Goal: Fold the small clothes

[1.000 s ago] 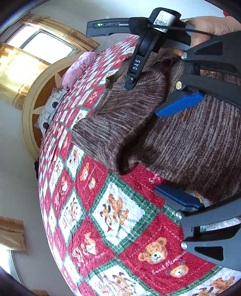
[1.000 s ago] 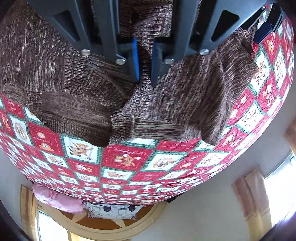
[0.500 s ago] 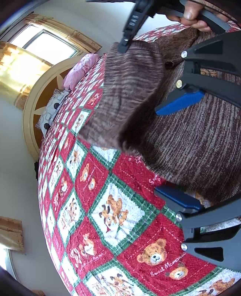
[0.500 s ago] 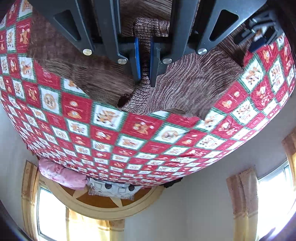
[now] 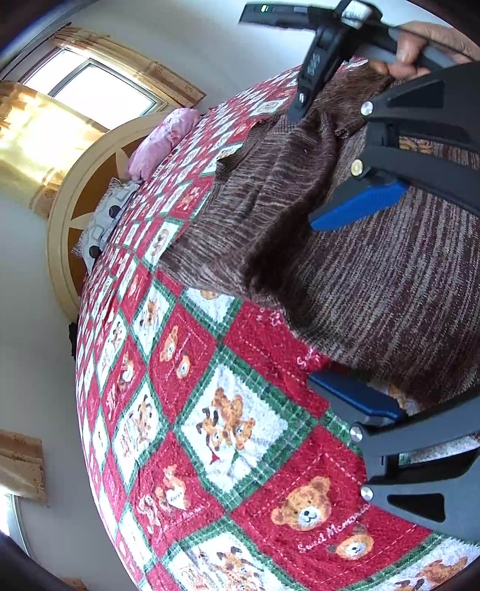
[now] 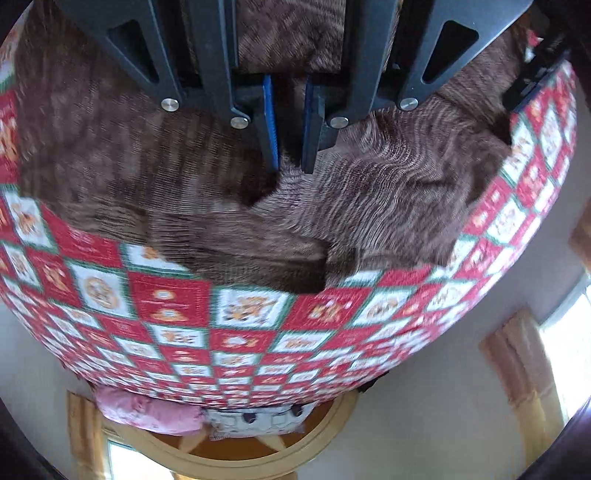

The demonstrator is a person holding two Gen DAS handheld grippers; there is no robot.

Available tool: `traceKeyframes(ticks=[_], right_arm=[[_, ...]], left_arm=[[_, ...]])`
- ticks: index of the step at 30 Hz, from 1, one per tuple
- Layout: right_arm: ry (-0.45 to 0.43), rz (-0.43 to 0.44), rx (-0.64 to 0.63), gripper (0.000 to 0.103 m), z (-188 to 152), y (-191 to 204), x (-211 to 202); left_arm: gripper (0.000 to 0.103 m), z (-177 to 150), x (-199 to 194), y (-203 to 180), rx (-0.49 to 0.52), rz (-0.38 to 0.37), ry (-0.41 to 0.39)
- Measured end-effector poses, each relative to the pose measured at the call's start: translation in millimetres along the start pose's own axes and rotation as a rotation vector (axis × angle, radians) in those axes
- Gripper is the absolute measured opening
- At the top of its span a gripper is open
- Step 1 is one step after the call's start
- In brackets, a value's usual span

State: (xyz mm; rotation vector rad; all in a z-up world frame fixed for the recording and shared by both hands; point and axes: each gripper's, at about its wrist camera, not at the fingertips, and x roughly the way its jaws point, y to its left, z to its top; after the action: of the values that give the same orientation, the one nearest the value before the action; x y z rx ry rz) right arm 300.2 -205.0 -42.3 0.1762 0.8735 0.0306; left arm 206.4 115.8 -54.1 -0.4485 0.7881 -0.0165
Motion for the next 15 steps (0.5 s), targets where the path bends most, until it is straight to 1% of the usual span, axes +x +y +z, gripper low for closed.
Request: traceKeyframes(ticks=[3,5,7,10,11,12,14,15], right_arm=[[-0.052,-0.006,0.095,0.014,-7.5,-25.5,-26.7],[-0.053,0.019,0.146,0.015,-16.2,-39.6,-37.4],[-0.034,0.08,0.2,0.015,-28.3,-49.4,-44.1],[-0.014,0.18,0.254,0.016,-38.1,-50.3,-43.3],[-0.005,0.214,0.27,0.019,-38.9,-47.9,-40.0],[0.01,0.244,0.285,0.027,-39.4,-43.8,-34.2],[0.027,0.256,0.273,0.034,-40.7,-32.2,-26.1],[0.03,0.247,0.25,0.034,-40.5,-24.0,-21.8]], left_arm=[[0.081,0.0,-0.2,-0.4,-0.002,-0.002,0.0],[0.081,-0.1,-0.2,-0.4,-0.002,-0.002,0.0],[0.081,-0.1,-0.1,-0.4,-0.002,-0.002,0.0],[0.081,-0.1,0.0,-0.3,-0.002,-0.002,0.0],[0.081,-0.1,-0.3,-0.7,-0.001,-0.002,0.0],[0.081,-0.1,0.0,-0.2,-0.002,-0.002,0.0],[0.081,-0.2,0.1,-0.3,-0.002,-0.003,0.0],[0.081,-0.5,-0.3,-0.2,-0.002,-0.003,0.0]])
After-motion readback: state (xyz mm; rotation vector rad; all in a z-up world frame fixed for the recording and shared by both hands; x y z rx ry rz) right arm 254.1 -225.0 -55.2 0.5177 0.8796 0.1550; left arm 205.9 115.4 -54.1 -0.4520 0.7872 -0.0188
